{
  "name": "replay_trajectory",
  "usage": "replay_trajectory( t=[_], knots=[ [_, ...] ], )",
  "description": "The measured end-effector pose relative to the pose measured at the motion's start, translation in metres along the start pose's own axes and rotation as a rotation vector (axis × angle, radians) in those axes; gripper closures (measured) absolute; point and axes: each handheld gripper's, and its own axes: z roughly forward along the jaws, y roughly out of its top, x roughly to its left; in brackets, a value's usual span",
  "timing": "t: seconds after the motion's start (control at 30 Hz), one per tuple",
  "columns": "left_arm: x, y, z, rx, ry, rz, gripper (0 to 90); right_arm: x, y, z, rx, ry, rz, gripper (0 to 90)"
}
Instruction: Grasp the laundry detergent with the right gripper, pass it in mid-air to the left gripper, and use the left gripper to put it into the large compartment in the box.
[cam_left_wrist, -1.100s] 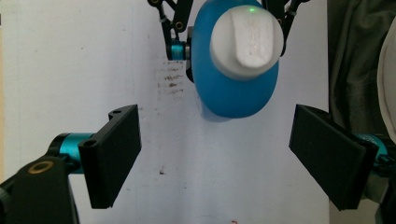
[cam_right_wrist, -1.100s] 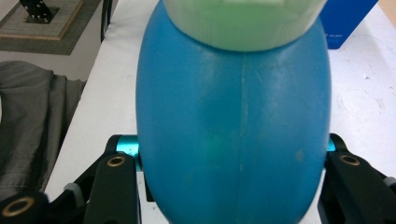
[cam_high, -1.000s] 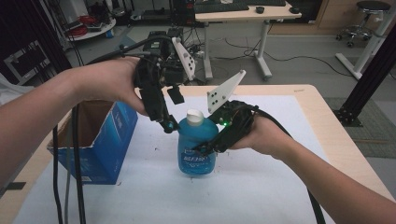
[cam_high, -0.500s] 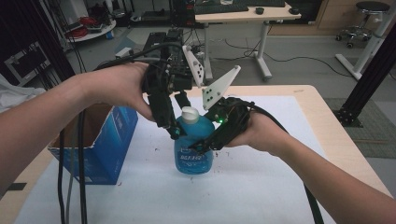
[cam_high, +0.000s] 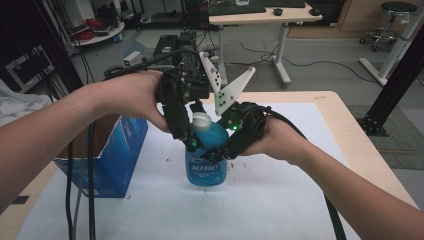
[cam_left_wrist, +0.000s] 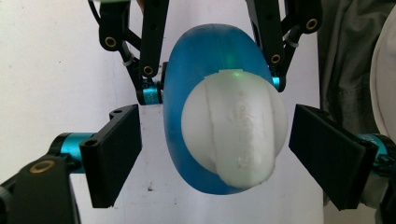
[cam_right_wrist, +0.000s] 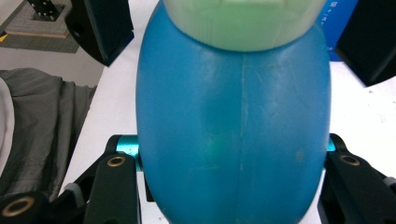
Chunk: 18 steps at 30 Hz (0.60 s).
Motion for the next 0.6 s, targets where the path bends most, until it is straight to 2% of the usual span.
replay_trajectory(
  t=[0.17, 0.6],
  knots=[
    [0.0002, 0.0009, 0.0007, -0.001, 0.0, -0.005, 19.2, 0.0001, 0.0001, -0.0018, -0.006, 0.0, 0.012, 45.2],
    [-0.0002, 0.0027, 0.0027, -0.001, 0.009, -0.007, 23.8, -0.0007, 0.0, -0.0017, -0.001, 0.002, 0.006, 45.2]
  ],
)
